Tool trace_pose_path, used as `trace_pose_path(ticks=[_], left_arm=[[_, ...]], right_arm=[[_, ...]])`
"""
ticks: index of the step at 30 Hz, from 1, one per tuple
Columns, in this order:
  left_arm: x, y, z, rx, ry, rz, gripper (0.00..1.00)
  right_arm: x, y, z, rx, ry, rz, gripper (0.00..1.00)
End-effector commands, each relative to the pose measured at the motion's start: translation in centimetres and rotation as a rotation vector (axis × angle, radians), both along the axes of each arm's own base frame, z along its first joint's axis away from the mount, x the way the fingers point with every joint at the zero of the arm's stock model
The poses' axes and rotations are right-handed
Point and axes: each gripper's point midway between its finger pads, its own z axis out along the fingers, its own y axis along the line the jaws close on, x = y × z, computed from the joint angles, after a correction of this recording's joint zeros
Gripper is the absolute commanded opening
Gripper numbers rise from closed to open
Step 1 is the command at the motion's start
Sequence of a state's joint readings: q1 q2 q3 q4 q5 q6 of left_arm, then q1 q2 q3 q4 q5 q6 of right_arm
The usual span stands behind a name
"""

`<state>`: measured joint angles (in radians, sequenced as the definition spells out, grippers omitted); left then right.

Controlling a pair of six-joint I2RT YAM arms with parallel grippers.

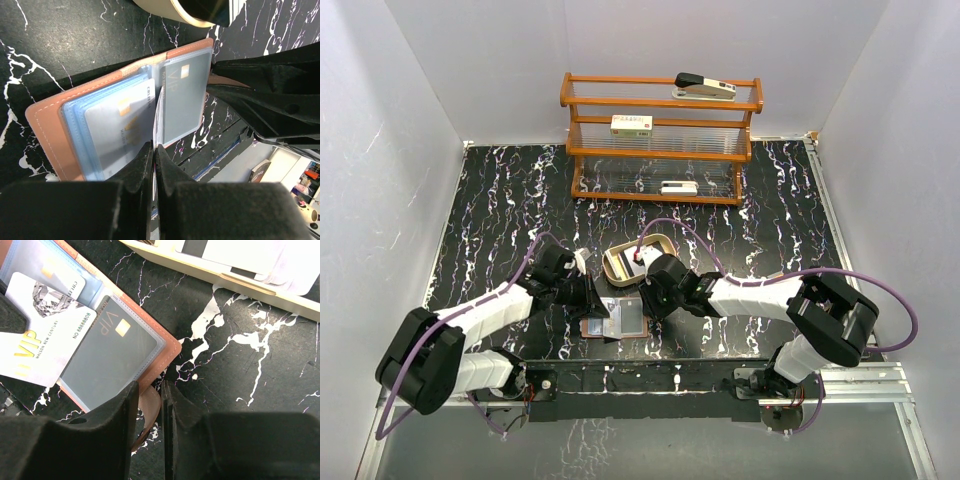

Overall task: Put the credit cards into the card holder
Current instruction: Insert the credit card into the card holder.

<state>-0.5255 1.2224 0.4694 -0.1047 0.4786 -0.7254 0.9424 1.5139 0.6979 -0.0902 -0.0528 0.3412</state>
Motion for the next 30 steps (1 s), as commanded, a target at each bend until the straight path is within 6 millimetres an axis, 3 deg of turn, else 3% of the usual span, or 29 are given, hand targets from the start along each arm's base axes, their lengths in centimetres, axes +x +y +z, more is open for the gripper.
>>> trace_pose_path(ticks=[1,19,30], left_arm=[[0.2,0.7,-0.9,0.044,0.0,0.018,0.0],[1.6,2.0,-2.4,0.148,-0.04,0.054,0.0],[1.2,1.8,-2.7,0.122,0.001,0.113,0.0]], right_arm=[[1.1,1.2,1.2,0.024,-0.041,0.001,0.24],[1.2,1.2,1.1,0.024,-0.042,-0.01,0.26],[1.3,1.2,1.0,0.022,-0.035,-0.02,0.26]])
